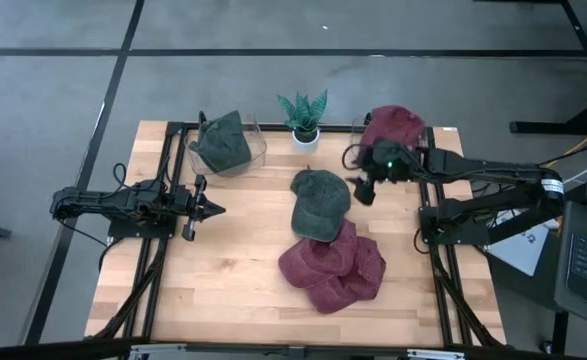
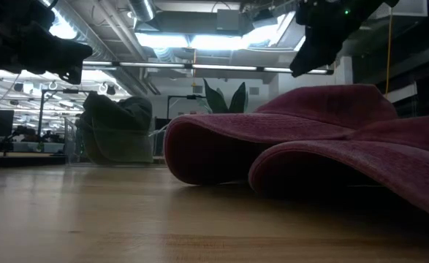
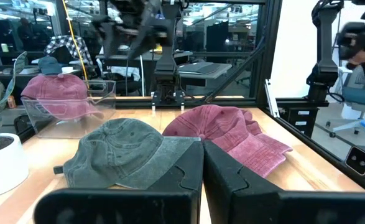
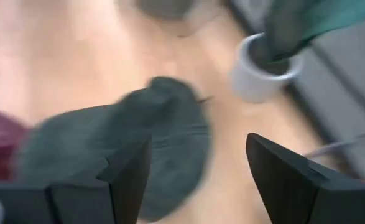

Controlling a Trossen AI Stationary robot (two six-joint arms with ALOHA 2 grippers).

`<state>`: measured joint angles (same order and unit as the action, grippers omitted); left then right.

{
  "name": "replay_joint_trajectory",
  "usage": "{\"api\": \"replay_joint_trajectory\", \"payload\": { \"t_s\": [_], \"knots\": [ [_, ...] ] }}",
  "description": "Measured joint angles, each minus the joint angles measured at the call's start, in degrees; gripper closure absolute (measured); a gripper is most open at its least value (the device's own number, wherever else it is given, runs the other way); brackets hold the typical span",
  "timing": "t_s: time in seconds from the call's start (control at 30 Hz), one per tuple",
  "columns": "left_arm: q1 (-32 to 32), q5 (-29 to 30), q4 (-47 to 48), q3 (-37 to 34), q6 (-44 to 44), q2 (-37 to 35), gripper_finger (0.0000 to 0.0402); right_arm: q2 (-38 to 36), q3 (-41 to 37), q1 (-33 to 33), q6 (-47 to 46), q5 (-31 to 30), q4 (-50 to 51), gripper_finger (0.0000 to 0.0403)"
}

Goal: Pick & Place hat
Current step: Put the right red cap into the right transparent bin

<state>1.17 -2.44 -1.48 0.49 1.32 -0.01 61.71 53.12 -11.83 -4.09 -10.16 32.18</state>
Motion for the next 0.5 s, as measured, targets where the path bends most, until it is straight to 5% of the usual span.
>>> {"api": "replay_joint_trajectory", "payload": {
  "t_s": [0.5],
  "knots": [
    [0.0, 0.0, 0.0, 0.0, 0.0, 0.0, 0.0396, 8.1, 0.0, 20.7, -18.0, 1.8, 0.9, 0.0144]
  ]
}}
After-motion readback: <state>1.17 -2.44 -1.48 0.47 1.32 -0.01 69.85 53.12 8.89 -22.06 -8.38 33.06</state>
